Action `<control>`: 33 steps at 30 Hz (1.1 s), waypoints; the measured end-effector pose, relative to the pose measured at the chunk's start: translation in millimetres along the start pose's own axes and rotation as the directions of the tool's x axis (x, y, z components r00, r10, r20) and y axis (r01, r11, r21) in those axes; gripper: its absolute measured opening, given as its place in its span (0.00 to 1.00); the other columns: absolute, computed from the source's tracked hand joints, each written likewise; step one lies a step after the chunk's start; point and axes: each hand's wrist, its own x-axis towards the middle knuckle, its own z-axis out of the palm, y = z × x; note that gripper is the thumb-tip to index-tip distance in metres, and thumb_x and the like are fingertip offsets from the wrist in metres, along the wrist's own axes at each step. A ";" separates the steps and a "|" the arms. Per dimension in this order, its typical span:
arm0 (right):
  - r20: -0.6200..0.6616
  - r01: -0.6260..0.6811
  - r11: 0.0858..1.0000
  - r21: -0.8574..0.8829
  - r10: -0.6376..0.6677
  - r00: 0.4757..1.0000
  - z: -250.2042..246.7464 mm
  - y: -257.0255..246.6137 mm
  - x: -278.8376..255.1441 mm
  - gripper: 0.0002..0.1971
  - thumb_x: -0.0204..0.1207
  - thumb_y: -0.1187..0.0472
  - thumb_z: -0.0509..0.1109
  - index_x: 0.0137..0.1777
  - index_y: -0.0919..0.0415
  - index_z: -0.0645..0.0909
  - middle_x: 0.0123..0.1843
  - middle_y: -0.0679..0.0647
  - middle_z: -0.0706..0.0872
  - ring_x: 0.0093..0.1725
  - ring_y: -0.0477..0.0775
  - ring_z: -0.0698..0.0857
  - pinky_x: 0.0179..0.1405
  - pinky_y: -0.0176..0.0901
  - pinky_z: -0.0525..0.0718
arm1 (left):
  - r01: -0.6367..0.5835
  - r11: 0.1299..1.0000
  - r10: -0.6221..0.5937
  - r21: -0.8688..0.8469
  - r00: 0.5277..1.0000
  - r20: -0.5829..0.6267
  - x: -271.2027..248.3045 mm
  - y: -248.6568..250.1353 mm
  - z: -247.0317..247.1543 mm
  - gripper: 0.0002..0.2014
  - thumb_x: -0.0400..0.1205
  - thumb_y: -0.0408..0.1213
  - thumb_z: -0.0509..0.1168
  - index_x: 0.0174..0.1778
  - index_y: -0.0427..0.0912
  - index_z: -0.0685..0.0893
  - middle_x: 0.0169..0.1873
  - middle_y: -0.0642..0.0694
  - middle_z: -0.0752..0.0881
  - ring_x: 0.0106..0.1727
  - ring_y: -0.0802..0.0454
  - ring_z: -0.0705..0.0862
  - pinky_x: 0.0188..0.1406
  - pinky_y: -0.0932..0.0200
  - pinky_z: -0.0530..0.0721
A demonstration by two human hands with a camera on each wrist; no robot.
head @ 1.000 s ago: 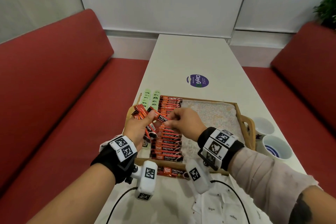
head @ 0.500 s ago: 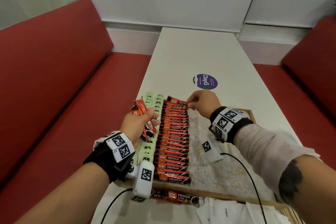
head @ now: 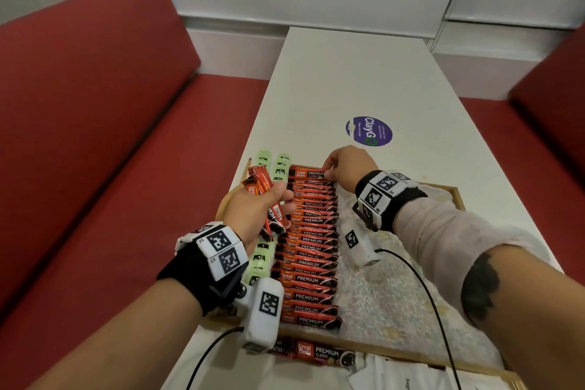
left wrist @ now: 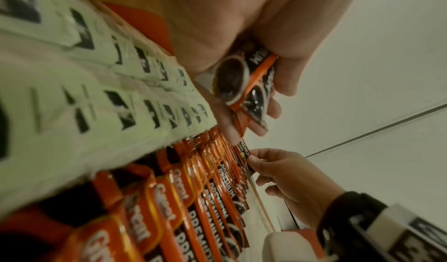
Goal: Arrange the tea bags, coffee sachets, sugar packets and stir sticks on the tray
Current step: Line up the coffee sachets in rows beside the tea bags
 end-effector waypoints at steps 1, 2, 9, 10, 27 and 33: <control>0.006 -0.005 1.000 0.000 0.005 1.000 1.0 -0.3 0.5 0.04 0.75 0.63 0.73 0.41 0.54 0.84 0.40 0.49 0.84 0.44 0.50 0.83 0.45 0.41 0.77 | 0.003 1.000 -0.003 0.005 1.000 -0.003 0.6 0.6 0.7 0.10 0.80 0.39 0.69 0.49 0.35 0.84 0.45 0.41 0.91 0.45 0.44 0.91 0.43 0.42 0.89; 0.008 -0.010 1.000 0.002 0.010 1.000 1.9 -0.4 1.0 0.03 0.75 0.63 0.73 0.42 0.54 0.84 0.41 0.49 0.84 0.44 0.50 0.83 0.45 0.41 0.77 | 0.006 1.000 -0.006 0.007 1.000 -0.006 1.2 1.1 1.3 0.10 0.80 0.39 0.69 0.50 0.35 0.84 0.46 0.41 0.91 0.46 0.44 0.91 0.44 0.42 0.89; 0.011 -0.021 1.000 -0.023 0.022 1.000 3.0 -0.9 3.8 0.02 0.76 0.62 0.72 0.45 0.56 0.86 0.41 0.49 0.83 0.44 0.50 0.82 0.44 0.41 0.75 | 0.019 1.000 -0.019 0.014 1.000 -0.014 1.0 2.0 3.8 0.12 0.80 0.39 0.68 0.51 0.32 0.85 0.45 0.42 0.91 0.44 0.47 0.91 0.41 0.46 0.90; 0.015 -0.023 0.999 -0.025 0.023 1.000 2.7 -0.8 4.1 0.02 0.76 0.61 0.72 0.46 0.56 0.87 0.41 0.49 0.83 0.44 0.50 0.82 0.44 0.41 0.75 | 0.022 1.000 -0.022 0.012 1.000 -0.016 0.9 1.9 4.1 0.12 0.80 0.39 0.69 0.51 0.32 0.85 0.45 0.42 0.91 0.45 0.46 0.91 0.43 0.45 0.90; 0.056 0.044 0.998 -0.047 -0.041 0.998 7.2 -2.2 0.1 0.11 0.72 0.58 0.77 0.54 0.56 0.86 0.53 0.52 0.86 0.47 0.50 0.80 0.47 0.41 0.76 | 0.030 1.000 -0.030 0.001 1.000 0.008 -0.9 1.4 5.3 0.07 0.79 0.39 0.69 0.43 0.38 0.84 0.45 0.40 0.91 0.48 0.42 0.90 0.53 0.35 0.86; -0.020 0.104 0.994 0.036 -0.103 0.994 2.8 -11.0 -8.4 0.12 0.74 0.50 0.74 0.52 0.55 0.84 0.44 0.47 0.81 0.46 0.49 0.80 0.40 0.39 0.74 | 0.043 0.999 -0.043 -0.010 0.999 -0.025 4.2 1.8 2.5 0.13 0.78 0.45 0.70 0.43 0.36 0.85 0.36 0.42 0.91 0.44 0.41 0.90 0.51 0.39 0.87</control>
